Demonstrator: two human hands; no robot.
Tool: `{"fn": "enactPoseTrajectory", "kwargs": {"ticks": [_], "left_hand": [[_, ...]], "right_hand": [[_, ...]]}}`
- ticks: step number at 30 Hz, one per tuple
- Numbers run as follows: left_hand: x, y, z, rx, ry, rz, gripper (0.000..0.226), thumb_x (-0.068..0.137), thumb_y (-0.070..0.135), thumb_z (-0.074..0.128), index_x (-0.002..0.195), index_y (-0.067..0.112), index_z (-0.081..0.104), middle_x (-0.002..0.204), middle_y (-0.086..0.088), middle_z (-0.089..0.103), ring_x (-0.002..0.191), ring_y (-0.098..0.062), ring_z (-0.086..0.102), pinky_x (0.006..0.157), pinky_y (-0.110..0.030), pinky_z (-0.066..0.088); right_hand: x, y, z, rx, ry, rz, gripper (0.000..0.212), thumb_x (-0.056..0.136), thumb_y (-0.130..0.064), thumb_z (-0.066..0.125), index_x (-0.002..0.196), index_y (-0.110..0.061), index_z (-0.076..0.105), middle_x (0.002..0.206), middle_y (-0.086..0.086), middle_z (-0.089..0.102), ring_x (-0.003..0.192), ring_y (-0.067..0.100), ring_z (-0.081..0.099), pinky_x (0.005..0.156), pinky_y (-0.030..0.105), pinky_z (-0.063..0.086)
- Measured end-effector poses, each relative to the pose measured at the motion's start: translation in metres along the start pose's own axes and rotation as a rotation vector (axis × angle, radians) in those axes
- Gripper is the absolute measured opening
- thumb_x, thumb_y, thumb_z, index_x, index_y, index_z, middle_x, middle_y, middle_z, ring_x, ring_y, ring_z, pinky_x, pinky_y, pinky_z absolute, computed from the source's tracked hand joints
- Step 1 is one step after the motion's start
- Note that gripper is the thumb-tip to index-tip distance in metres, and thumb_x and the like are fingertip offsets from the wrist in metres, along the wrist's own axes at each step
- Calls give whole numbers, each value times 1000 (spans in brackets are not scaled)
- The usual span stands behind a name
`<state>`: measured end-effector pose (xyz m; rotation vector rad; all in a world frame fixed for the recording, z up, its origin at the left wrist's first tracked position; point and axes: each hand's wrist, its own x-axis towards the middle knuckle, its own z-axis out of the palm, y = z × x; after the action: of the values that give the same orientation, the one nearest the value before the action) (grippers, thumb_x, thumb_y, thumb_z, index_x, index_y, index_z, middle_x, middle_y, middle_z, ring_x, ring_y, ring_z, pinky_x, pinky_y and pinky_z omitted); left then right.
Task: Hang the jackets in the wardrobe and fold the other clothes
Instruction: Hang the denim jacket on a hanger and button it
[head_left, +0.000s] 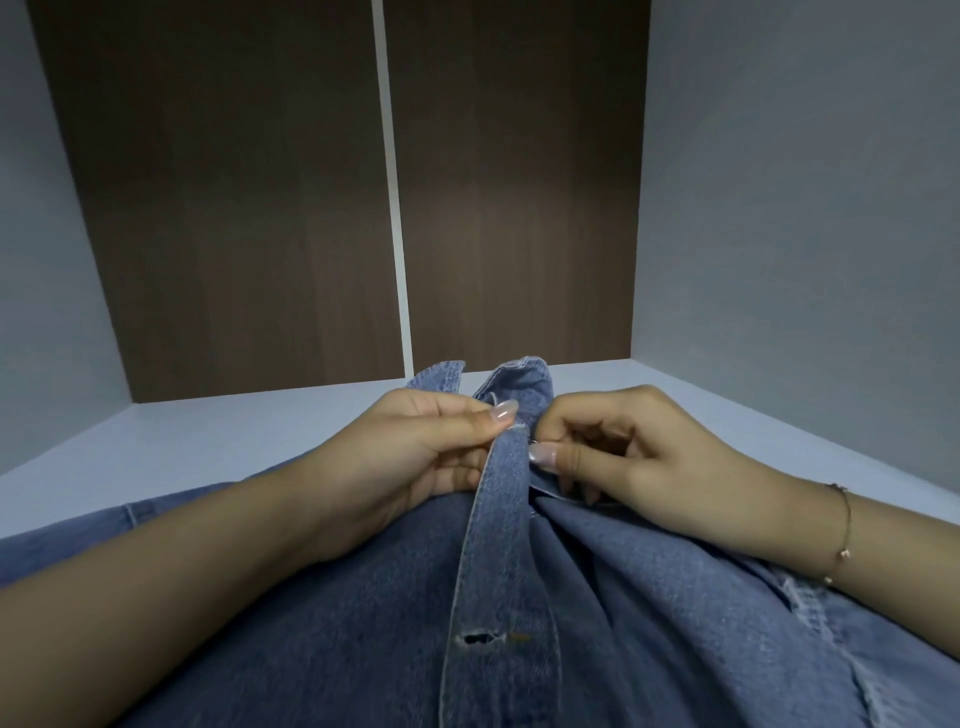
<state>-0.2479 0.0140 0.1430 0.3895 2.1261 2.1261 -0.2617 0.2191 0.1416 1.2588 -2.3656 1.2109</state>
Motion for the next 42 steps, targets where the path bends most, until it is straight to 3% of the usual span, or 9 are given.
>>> {"fn": "enactPoseTrajectory", "kwargs": {"ticks": [4,9,14,17,21,25,30,37,42], "left_hand": [[-2,-2,0,25,-15,22,43,74,26,70,99,-9,69,111,-31,66,95,-31,62,91,-36,54],[-4,-2,-3,-4,-102,61,26,82,16,63,96,-3,73,98,-23,70,84,-23,65,82,-28,57],[-5,-2,-4,330,-82,256,21,75,18,71,93,8,72,86,-8,72,77,-16,65,73,-19,55],[-3,-3,-1,488,-45,311,18,71,26,76,87,17,71,78,7,69,71,-11,62,72,-19,53],[4,-12,3,646,66,262,18,78,9,79,76,21,66,66,4,66,61,-7,60,68,-25,53],[7,-17,5,732,144,248,20,75,12,81,71,24,65,57,10,65,53,2,58,61,-16,50],[9,-19,5,753,157,272,22,72,17,85,68,22,63,49,16,60,46,7,53,52,-6,41],[8,-12,-3,568,-29,113,12,85,18,72,74,14,67,61,5,67,59,-1,64,60,-11,50],[8,-12,0,505,-34,-37,22,90,22,67,70,12,67,67,0,61,57,-5,49,56,-16,40]], "right_hand": [[-2,0,0,14,32,-13,22,93,-23,61,80,-5,62,67,10,61,62,27,58,64,42,50],[-2,1,2,-72,44,-28,18,94,-18,61,80,-7,64,66,11,61,64,31,56,65,50,49],[-1,2,2,103,25,96,15,93,-11,62,82,-2,67,71,13,67,60,15,61,60,23,50],[1,2,6,206,-6,211,16,94,-4,58,84,6,67,70,15,68,59,12,62,56,21,51],[6,-5,10,383,-39,402,20,94,5,49,89,16,65,70,17,68,59,17,65,59,21,55],[11,-14,11,469,-51,563,27,87,-15,61,84,11,70,74,22,70,60,20,66,61,21,57],[16,-15,14,340,-20,601,17,87,-1,61,82,11,71,68,19,69,53,16,63,59,19,56],[12,-9,16,283,-21,572,17,87,2,60,71,-4,64,60,12,63,49,11,60,56,14,49],[7,-3,17,219,-59,471,8,85,6,64,81,0,65,62,9,65,52,10,60,57,15,50]]}}
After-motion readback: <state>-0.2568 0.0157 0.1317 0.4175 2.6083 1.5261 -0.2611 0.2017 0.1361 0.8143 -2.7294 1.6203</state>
